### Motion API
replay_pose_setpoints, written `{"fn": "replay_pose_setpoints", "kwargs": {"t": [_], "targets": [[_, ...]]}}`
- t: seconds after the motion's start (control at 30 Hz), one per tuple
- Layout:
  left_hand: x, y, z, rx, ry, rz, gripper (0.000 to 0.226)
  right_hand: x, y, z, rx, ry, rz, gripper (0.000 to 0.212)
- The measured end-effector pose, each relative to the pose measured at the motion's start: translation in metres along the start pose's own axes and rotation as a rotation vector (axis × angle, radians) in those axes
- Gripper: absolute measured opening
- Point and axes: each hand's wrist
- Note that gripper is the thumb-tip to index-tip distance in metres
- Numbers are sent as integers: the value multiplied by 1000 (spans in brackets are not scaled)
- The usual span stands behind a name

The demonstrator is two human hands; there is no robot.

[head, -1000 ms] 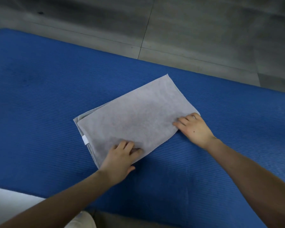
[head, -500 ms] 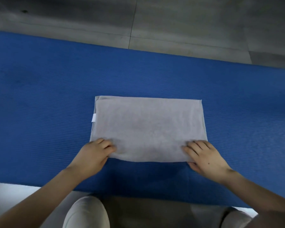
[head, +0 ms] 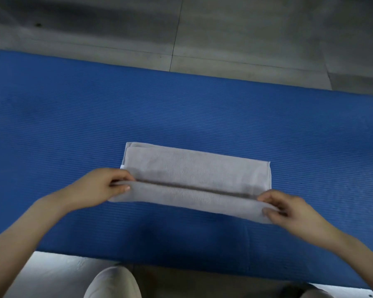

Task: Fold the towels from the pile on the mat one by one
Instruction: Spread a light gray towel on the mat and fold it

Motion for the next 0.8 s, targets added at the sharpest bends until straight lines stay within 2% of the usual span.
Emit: {"fn": "replay_pose_setpoints", "kwargs": {"t": [0.1,0.23,0.33,0.43,0.5,0.53,0.57,0.63,0.67,0.7,0.73,0.8], "targets": [[-20,-24,-7,-18,57,-58,14,-25,-28,11,26,-162,-66,24],[-35,-68,-7,-49,124,-140,13,-43,-75,12,119,-241,-129,12],[-38,-100,-1,-82,29,-152,9,-43,-107,1,152,-259,-161,11],[-27,-123,6,-137,-173,-165,7,-33,-127,-15,143,-135,-149,14],[-14,-131,9,-153,-323,-225,15,-22,-131,-23,141,-9,-178,12],[-6,-133,10,-147,-390,-285,20,-15,-130,-24,146,64,-251,9],[2,-133,8,-138,-445,-380,25,-8,-128,-24,127,167,-392,8],[17,-125,-1,-80,-508,-622,31,7,-116,-19,-26,419,-724,20],[26,-119,-8,1,-502,-741,33,18,-108,-13,-148,499,-825,23],[37,-111,-18,110,-477,-812,34,29,-98,-3,-283,537,-840,22],[50,-103,-29,231,-438,-809,33,44,-89,4,-427,553,-798,20],[83,-91,-46,461,-385,-690,28,75,-77,10,-628,623,-638,24]]}}
Point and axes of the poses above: each hand's wrist, its own y-axis away from the middle knuckle, its own x-axis out of the palm, z = x × y, and after that the axes turned 4 degrees about -z, right-handed
